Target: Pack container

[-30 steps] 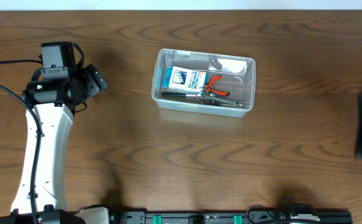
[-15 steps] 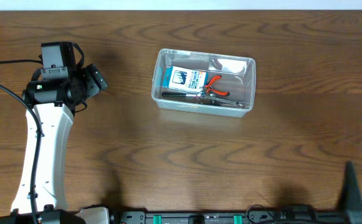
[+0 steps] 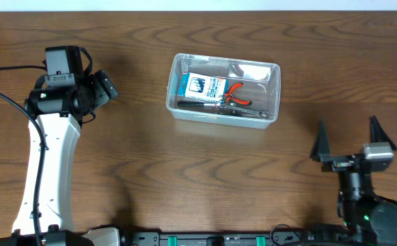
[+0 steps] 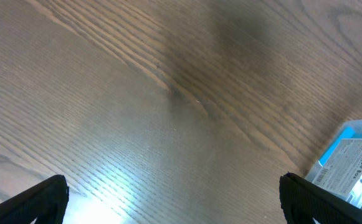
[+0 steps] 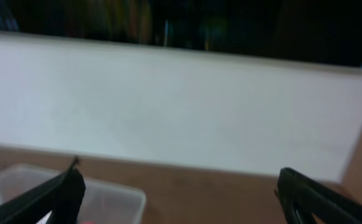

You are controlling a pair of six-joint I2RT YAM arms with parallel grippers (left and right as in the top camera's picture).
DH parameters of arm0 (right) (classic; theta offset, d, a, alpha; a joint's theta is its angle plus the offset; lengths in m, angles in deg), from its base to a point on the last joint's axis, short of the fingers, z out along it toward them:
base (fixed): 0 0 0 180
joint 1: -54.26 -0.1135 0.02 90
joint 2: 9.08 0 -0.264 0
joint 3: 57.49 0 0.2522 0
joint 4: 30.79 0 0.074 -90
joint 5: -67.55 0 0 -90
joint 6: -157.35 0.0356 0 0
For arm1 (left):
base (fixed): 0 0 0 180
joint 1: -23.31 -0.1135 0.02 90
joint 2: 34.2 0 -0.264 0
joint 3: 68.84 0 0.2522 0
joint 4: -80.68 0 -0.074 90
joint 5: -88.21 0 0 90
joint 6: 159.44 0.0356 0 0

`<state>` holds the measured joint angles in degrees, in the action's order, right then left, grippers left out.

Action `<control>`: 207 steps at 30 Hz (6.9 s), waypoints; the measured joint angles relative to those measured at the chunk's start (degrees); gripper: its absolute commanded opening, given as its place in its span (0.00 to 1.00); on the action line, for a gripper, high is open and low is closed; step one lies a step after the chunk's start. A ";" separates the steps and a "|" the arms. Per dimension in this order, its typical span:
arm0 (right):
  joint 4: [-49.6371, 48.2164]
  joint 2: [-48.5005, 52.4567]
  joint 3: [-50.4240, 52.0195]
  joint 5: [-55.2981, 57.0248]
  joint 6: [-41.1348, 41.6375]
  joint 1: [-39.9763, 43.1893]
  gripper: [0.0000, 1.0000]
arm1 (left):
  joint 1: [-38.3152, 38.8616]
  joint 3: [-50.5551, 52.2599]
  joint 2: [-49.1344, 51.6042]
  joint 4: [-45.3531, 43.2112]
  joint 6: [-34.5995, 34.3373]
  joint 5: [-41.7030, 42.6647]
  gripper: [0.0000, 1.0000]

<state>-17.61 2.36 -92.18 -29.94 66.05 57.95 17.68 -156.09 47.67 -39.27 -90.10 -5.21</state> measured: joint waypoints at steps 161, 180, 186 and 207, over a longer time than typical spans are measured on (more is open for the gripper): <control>4.00 -10.51 20.48 13.75 3.69 -4.70 0.99 | 0.59 46.10 -73.72 -29.16 -1.86 1.29 0.98; 3.98 -10.51 20.48 13.75 3.67 -4.70 0.99 | 0.81 63.43 -81.15 -31.36 -2.05 2.19 0.98; 3.98 -10.51 20.48 13.75 3.67 -4.70 0.99 | 0.81 65.07 -81.24 -31.52 -2.03 2.21 0.98; 3.98 -10.51 20.48 13.75 3.67 -4.70 0.99 | 0.81 67.47 -81.29 -32.02 0.90 2.23 0.98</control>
<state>-13.63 -8.16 -71.70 -16.19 69.73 53.25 18.49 -88.62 -33.62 -71.29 -89.21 -2.98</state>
